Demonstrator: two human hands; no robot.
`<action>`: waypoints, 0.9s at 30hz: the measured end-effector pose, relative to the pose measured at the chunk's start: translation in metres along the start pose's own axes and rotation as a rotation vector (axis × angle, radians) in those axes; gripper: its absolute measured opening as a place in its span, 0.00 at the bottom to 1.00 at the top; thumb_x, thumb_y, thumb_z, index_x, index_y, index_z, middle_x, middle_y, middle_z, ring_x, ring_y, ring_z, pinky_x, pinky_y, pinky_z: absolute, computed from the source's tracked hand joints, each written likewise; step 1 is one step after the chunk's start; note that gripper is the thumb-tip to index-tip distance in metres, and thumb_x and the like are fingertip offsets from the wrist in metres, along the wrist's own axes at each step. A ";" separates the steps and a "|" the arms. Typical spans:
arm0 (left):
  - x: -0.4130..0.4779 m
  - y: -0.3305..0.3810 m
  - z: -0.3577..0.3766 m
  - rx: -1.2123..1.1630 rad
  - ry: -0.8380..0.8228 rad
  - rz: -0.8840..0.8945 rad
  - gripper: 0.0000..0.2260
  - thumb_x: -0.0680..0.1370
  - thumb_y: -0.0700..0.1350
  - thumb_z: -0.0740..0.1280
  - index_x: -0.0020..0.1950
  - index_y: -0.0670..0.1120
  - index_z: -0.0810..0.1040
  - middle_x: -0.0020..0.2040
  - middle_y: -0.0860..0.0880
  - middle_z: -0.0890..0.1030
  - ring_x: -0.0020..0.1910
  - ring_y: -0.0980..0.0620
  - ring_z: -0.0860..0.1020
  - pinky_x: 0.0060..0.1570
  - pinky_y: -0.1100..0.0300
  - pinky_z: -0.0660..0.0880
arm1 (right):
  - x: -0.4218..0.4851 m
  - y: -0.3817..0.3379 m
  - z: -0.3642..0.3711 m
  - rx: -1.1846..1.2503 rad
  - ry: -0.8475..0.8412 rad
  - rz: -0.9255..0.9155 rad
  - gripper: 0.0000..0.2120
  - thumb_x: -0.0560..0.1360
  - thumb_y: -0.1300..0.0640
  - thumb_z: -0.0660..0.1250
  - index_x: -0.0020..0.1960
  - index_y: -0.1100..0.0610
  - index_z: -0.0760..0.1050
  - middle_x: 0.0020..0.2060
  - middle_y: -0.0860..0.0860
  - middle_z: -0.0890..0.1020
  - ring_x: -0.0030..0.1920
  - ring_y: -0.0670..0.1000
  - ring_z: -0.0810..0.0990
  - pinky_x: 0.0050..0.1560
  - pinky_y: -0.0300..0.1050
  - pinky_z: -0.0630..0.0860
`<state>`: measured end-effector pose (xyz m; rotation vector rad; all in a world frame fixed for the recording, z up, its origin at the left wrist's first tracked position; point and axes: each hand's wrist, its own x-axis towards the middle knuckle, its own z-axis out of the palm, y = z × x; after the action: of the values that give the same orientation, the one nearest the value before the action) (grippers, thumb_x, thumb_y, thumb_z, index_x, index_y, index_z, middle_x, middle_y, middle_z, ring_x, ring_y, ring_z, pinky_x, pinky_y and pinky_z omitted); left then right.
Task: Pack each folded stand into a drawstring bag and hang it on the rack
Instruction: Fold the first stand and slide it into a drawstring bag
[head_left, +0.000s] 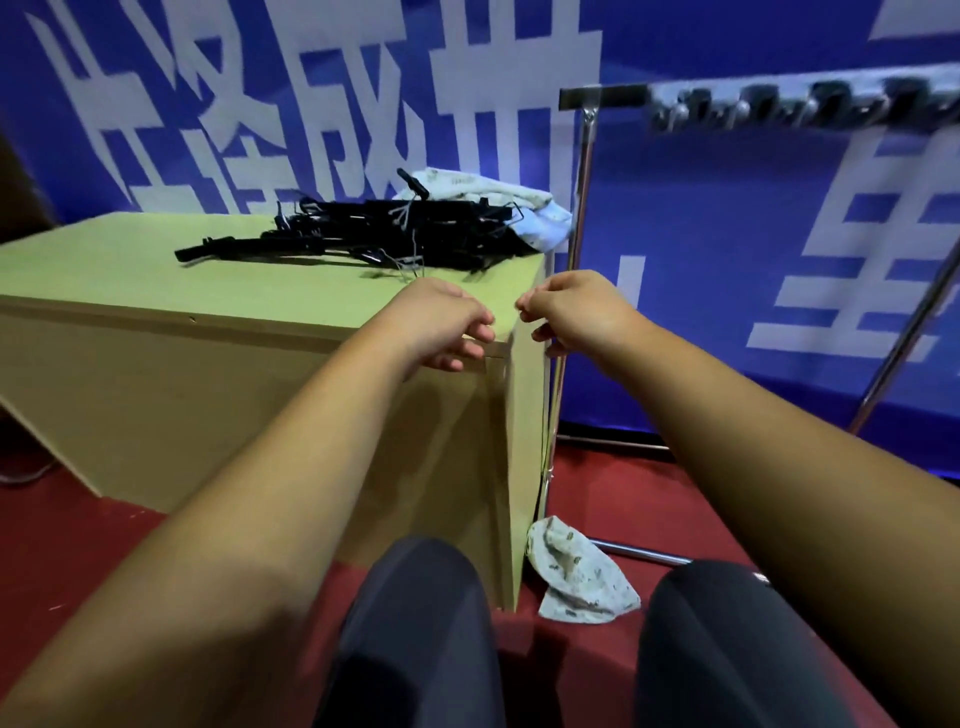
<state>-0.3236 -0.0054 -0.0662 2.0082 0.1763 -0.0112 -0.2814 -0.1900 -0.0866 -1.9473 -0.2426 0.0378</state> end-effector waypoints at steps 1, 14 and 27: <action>0.005 0.000 -0.008 -0.006 0.015 -0.016 0.09 0.83 0.42 0.67 0.59 0.40 0.84 0.49 0.44 0.89 0.34 0.52 0.83 0.34 0.60 0.77 | 0.005 -0.005 0.002 -0.035 -0.004 -0.020 0.08 0.82 0.55 0.67 0.53 0.54 0.85 0.50 0.50 0.87 0.45 0.53 0.86 0.39 0.46 0.81; 0.084 0.003 -0.086 0.010 0.102 0.076 0.08 0.83 0.43 0.68 0.55 0.43 0.85 0.50 0.45 0.88 0.38 0.50 0.83 0.39 0.54 0.79 | 0.096 -0.066 0.042 -0.488 0.124 -0.353 0.11 0.80 0.61 0.63 0.53 0.59 0.84 0.48 0.53 0.86 0.47 0.54 0.82 0.48 0.48 0.79; 0.203 0.006 -0.110 0.076 0.339 0.144 0.07 0.82 0.41 0.63 0.50 0.47 0.80 0.49 0.48 0.82 0.45 0.51 0.84 0.48 0.47 0.85 | 0.260 -0.095 0.071 -1.123 0.002 -0.202 0.08 0.82 0.55 0.64 0.54 0.60 0.77 0.41 0.54 0.74 0.44 0.56 0.76 0.44 0.49 0.71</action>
<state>-0.1300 0.1152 -0.0309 2.0827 0.2491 0.4215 -0.0516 -0.0421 -0.0033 -3.0181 -0.5340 -0.2928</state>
